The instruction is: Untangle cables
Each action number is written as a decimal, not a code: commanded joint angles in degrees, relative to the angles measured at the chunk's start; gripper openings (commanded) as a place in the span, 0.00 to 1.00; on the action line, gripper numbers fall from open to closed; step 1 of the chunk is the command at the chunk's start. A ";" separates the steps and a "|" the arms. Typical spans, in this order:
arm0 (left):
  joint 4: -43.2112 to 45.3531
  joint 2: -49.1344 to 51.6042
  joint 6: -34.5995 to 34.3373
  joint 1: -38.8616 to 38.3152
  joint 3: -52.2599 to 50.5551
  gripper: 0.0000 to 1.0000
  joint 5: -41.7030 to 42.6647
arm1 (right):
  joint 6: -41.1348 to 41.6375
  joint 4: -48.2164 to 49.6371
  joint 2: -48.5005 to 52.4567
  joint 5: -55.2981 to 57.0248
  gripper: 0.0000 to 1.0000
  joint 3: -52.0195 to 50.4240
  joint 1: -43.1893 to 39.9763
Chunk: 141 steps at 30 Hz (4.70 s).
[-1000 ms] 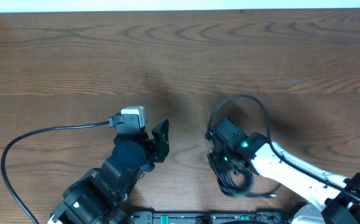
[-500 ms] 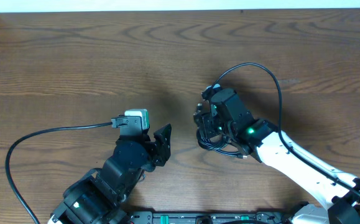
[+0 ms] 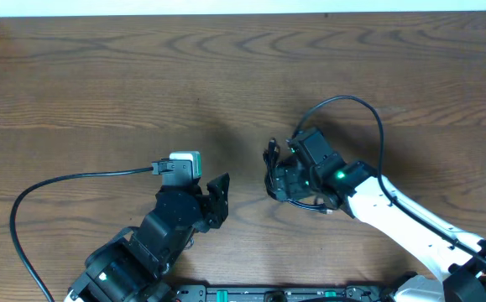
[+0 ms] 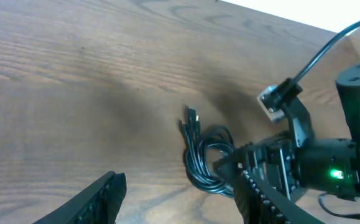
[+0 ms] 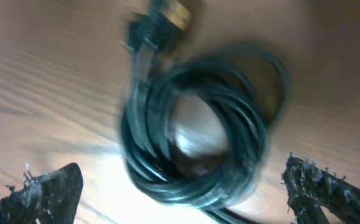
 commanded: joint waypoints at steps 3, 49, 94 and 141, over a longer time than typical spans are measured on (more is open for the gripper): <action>-0.13 0.04 -0.31 0.24 0.37 0.59 -0.15 | 5.68 -4.02 -0.02 6.82 0.99 0.37 -0.59; 1.53 0.92 -19.15 0.24 0.37 0.72 10.49 | -0.04 10.64 -21.75 6.86 0.01 -1.18 -0.68; 18.71 10.45 -11.30 0.24 0.35 0.45 17.86 | -2.36 12.02 -31.61 -6.60 0.01 -1.18 -0.68; 23.02 7.28 -21.33 4.42 0.37 0.08 13.55 | -1.88 5.38 -34.49 0.90 0.99 -1.20 -1.05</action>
